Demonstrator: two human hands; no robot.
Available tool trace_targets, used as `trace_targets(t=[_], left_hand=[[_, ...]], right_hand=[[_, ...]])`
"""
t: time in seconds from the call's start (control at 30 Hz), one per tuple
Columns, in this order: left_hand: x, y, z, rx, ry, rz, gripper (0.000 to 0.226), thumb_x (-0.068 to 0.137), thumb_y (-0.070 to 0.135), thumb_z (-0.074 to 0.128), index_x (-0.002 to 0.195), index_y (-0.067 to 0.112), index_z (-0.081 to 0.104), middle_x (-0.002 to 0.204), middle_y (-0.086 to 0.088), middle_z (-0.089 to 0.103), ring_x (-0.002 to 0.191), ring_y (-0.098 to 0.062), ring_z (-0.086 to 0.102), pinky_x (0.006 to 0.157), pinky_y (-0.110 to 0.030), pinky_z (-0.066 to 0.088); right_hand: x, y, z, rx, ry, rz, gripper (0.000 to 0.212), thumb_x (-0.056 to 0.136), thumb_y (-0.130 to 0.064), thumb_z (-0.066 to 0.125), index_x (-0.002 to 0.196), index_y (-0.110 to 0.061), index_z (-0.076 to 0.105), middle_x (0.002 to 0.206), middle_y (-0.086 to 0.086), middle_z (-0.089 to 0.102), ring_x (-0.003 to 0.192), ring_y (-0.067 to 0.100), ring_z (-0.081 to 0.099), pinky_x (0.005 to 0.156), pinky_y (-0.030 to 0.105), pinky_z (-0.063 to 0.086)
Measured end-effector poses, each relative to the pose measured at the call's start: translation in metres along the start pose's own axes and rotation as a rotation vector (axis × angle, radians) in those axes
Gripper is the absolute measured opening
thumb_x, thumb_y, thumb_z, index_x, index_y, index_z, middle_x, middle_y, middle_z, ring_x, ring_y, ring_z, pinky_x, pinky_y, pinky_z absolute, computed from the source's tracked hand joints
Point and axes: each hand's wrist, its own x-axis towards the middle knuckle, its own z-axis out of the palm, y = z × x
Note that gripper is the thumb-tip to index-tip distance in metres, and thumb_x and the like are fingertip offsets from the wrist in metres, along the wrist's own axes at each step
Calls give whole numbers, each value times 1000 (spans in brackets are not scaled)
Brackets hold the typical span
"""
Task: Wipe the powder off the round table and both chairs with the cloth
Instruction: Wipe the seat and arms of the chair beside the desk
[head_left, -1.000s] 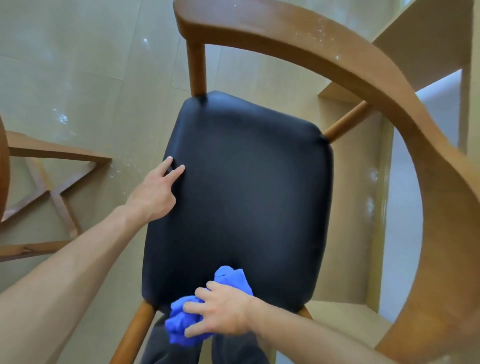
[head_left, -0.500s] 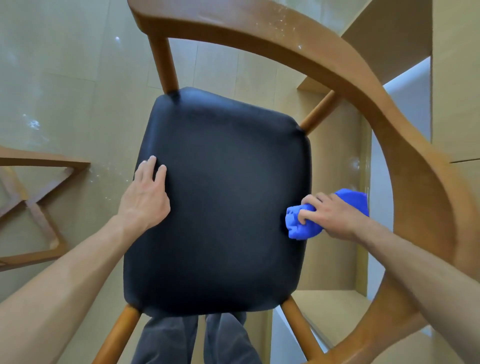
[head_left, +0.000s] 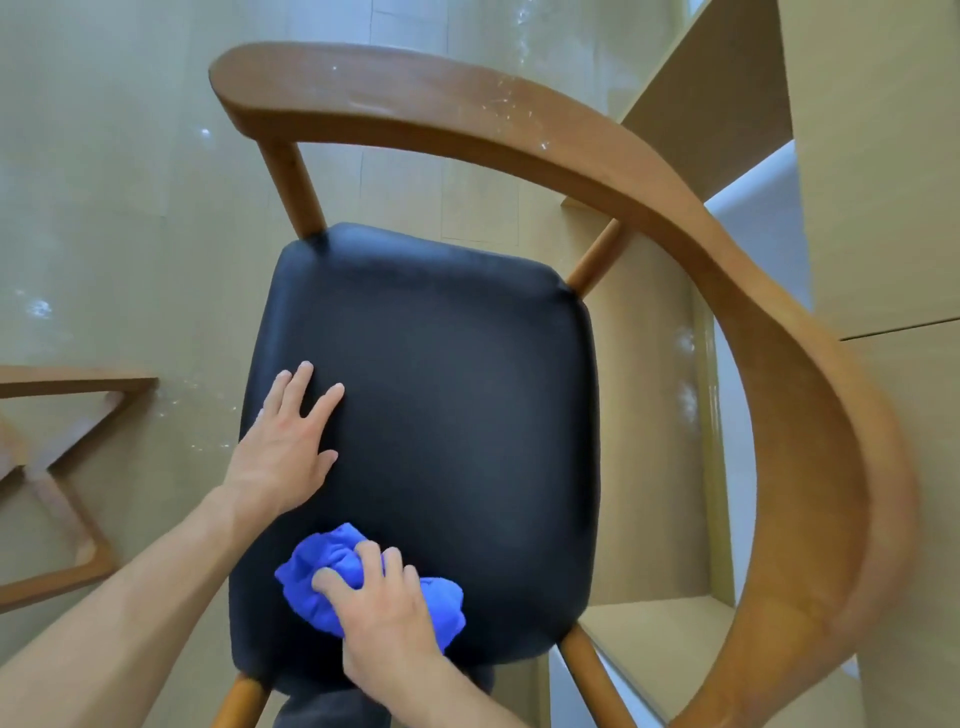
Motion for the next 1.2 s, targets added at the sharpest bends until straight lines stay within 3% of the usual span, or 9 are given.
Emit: trace_targets(t=[0.1,0.17,0.37,0.5,0.6,0.7,0.8,1.03,1.2], left_hand=[[2,-4,-6,28,-5,23,75,92,34,56,152,30,11,159,-2,-12,147,-22,-10,111,-34,33],[2,-1,-5,48,4,28,76,91,37,56,153,28,13,160,-7,-11,147,-26,-8,115,-37,25],[10,4,-7,62,107,42,90,84,58,57,154,24,10,160,-14,-9,146,-36,-9,117,-49,11],[23,-3,-1,142,59,69,97,81,70,50,151,35,-7,157,-11,-23,144,-36,-18,117,-48,13],[25,-1,3,115,61,82,97,81,69,52,152,35,-5,157,-11,-25,144,-35,-20,117,-48,13],[24,4,6,93,56,91,97,81,68,52,151,36,-7,155,-11,-29,144,-34,-22,118,-48,11],[24,2,5,113,40,77,97,84,70,47,149,36,-17,150,-11,-39,142,-35,-26,118,-47,7],[28,-4,5,44,47,90,95,85,64,52,150,36,-12,149,-9,-41,140,-34,-32,118,-48,3],[25,-8,2,136,-7,79,86,85,67,46,153,28,10,159,-13,1,145,-40,-5,118,-51,8]], right_hand=[[0,43,-31,-289,-19,-217,63,48,-23,75,104,-40,53,102,-1,56,70,17,48,57,25,43],[7,84,-66,-283,60,-207,63,43,-15,77,101,-34,62,102,5,59,70,23,52,57,27,45],[37,165,-142,-186,331,210,54,62,8,65,109,-19,67,116,14,56,82,36,56,65,43,51],[69,190,-164,-7,512,389,59,78,-1,57,132,-25,51,132,4,42,109,29,50,85,36,45],[95,192,-178,139,706,577,58,79,-4,51,131,-30,48,128,3,46,106,25,50,82,30,40],[119,192,-201,574,1038,887,53,78,-4,46,127,-25,47,127,6,55,103,26,57,83,29,42],[156,162,-204,649,970,1053,57,84,-7,48,138,-20,38,134,15,46,106,37,56,85,37,44],[261,33,-182,93,578,515,63,82,-7,52,141,-21,36,132,16,36,106,37,44,84,41,43],[250,-22,-131,-312,265,-109,56,78,-14,56,132,-29,46,122,8,43,93,30,47,69,36,38]])
